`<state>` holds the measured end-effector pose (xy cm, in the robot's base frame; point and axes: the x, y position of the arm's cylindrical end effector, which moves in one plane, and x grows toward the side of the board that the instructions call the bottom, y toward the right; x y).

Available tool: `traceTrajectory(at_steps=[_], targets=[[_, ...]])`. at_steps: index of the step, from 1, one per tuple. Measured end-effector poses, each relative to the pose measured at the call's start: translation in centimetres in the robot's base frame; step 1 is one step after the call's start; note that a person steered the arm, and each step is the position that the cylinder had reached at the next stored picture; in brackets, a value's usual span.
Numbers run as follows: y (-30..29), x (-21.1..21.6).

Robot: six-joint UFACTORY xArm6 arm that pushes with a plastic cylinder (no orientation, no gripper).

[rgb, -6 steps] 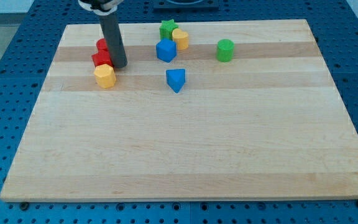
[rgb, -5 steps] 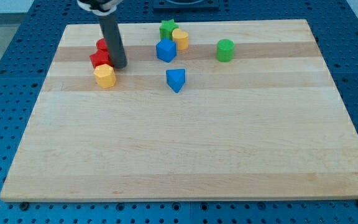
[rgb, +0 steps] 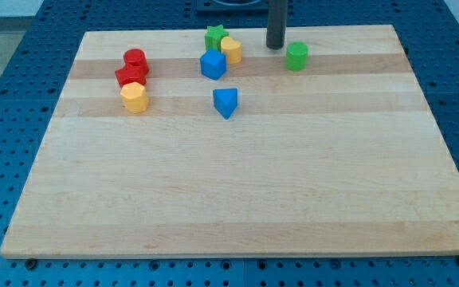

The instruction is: Move the heart below the hexagon

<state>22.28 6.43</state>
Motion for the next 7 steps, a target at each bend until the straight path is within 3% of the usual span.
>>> traceTrajectory(at_steps=[1,3,7], targets=[[-2.3,-0.6],[-7.0,6.3],[-8.7,1.0]])
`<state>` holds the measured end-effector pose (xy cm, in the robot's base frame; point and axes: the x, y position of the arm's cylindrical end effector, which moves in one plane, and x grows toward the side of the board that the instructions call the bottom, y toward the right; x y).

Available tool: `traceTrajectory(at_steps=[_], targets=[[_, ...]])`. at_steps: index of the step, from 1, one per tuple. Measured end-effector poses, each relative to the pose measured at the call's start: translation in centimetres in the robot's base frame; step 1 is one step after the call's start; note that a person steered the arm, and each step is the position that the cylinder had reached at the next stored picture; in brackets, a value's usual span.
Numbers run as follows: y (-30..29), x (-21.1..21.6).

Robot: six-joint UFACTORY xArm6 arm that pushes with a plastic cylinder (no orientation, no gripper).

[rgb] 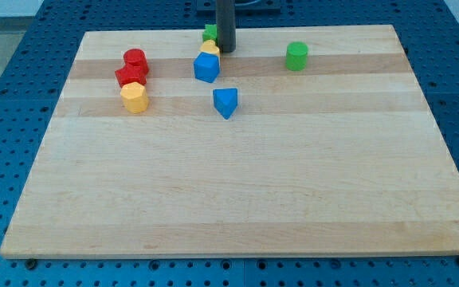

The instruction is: Move the heart below the hexagon

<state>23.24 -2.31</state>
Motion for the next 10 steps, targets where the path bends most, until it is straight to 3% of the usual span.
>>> traceTrajectory(at_steps=[3,4,5,7,10], targets=[[-1.8,-0.3],[-2.2,4.3],[-2.1,6.3],[-3.4,2.1],[-6.3,10.5]])
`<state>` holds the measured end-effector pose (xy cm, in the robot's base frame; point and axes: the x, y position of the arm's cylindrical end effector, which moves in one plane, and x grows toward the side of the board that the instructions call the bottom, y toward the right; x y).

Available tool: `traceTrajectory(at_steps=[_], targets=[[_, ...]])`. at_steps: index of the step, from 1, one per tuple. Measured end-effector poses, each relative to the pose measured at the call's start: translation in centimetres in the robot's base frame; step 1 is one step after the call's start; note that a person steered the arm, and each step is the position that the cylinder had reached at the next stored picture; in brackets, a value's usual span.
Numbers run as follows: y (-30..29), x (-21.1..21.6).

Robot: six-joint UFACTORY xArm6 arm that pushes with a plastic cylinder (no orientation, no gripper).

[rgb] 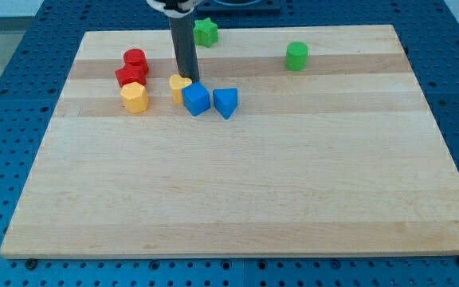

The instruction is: Move the heart below the hexagon

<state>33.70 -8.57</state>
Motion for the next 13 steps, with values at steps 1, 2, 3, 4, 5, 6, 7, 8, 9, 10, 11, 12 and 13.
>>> traceTrajectory(at_steps=[1,2,3,4,5,6,7,8,9,10,11,12,13], targets=[[0.0,0.6],[0.0,0.7],[-0.1,5.0],[-0.1,6.5],[-0.3,5.8],[-1.5,6.1],[-1.1,4.6],[-1.0,3.2],[-2.7,4.8],[-3.1,6.5],[-2.3,6.6],[-2.5,8.0],[-4.3,8.0]])
